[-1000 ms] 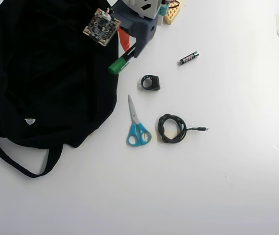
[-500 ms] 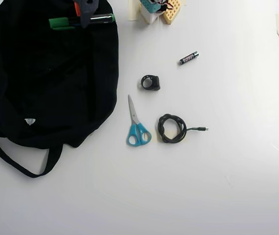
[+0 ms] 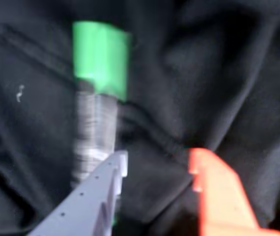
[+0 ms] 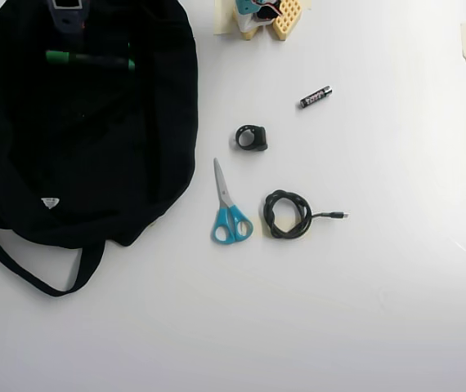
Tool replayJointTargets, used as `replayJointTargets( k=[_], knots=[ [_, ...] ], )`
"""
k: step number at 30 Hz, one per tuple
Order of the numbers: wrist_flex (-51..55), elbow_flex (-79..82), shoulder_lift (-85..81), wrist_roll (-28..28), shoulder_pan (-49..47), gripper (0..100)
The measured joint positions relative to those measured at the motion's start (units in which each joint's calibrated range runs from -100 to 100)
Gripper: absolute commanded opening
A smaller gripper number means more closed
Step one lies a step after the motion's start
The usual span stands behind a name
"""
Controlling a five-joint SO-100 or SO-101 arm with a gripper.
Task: Put the green marker into the black bag
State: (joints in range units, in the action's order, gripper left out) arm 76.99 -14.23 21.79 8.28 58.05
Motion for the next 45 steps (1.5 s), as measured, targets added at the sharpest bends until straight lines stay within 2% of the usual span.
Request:
replayJointTargets(
  k=[4,5,6,10,12,14,16,19,23,28,33,39,45],
  knots=[
    [9.2,-2.8,-3.1,2.4,-3.3,19],
    [14.9,-3.0,-9.9,2.8,-7.5,14],
    [17.0,-3.5,-15.0,2.8,-10.6,2],
    [19.3,-3.5,-34.5,2.8,-27.1,2],
    [19.3,-3.0,-37.7,3.2,-37.7,2],
    [21.0,0.5,-38.2,1.0,-41.4,2],
    [21.6,4.7,-39.7,-5.1,-44.5,2],
    [21.7,14.1,-46.4,-6.4,-49.1,2],
    [16.7,27.5,-58.9,-6.7,-54.8,2],
    [4.5,49.5,-73.1,-6.7,-59.8,2],
    [-4.6,72.7,-87.6,-6.7,-60.7,2],
    [-7.6,94.3,-104.2,-6.8,-62.4,2],
    [-10.0,108.6,-115.8,-6.8,-65.0,2]
  ],
)
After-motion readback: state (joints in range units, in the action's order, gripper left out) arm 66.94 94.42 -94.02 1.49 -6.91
